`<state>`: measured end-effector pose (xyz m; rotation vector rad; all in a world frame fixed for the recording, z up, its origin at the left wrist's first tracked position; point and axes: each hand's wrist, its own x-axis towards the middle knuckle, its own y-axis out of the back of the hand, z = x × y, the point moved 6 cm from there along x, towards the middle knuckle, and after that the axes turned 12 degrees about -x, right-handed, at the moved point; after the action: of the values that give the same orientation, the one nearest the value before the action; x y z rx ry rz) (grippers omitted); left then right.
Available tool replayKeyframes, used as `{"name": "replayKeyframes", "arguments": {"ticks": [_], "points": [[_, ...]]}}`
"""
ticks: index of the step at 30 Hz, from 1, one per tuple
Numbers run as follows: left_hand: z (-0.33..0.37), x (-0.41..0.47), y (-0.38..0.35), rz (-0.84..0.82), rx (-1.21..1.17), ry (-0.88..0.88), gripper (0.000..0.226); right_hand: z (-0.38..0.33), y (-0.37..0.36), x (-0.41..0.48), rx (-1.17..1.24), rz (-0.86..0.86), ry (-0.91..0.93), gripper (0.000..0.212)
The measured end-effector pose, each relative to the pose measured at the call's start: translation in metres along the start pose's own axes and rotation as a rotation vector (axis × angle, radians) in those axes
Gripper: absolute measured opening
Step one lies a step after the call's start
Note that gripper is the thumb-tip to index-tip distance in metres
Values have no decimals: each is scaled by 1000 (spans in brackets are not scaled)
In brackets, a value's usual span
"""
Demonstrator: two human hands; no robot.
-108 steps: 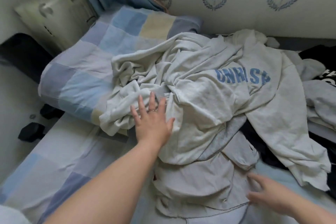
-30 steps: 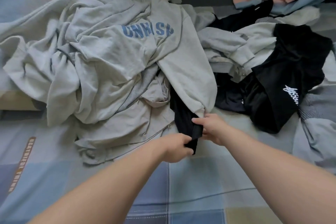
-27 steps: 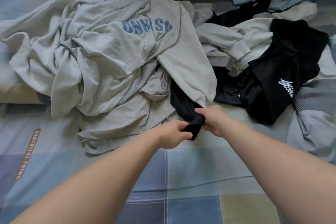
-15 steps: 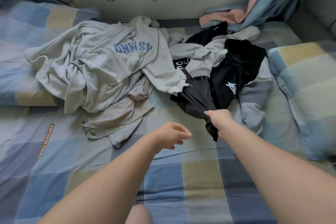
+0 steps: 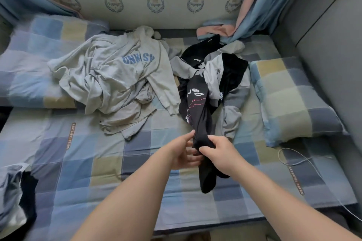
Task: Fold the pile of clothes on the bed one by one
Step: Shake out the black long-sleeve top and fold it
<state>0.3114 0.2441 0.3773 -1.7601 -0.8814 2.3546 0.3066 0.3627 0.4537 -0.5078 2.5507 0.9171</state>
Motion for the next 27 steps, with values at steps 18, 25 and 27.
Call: {"name": "replayKeyframes", "arguments": {"ticks": [18,25,27], "points": [[158,-215,-114,-77,705,-1047,27,-21,118,-24,275,336,-153,51],[152,-285,-202,-358,230,-1072,29,-109,160,4,-86,124,272,77],[155,-301,-210,-381,75,-1100,29,-116,157,8,-215,42,298,54]]}}
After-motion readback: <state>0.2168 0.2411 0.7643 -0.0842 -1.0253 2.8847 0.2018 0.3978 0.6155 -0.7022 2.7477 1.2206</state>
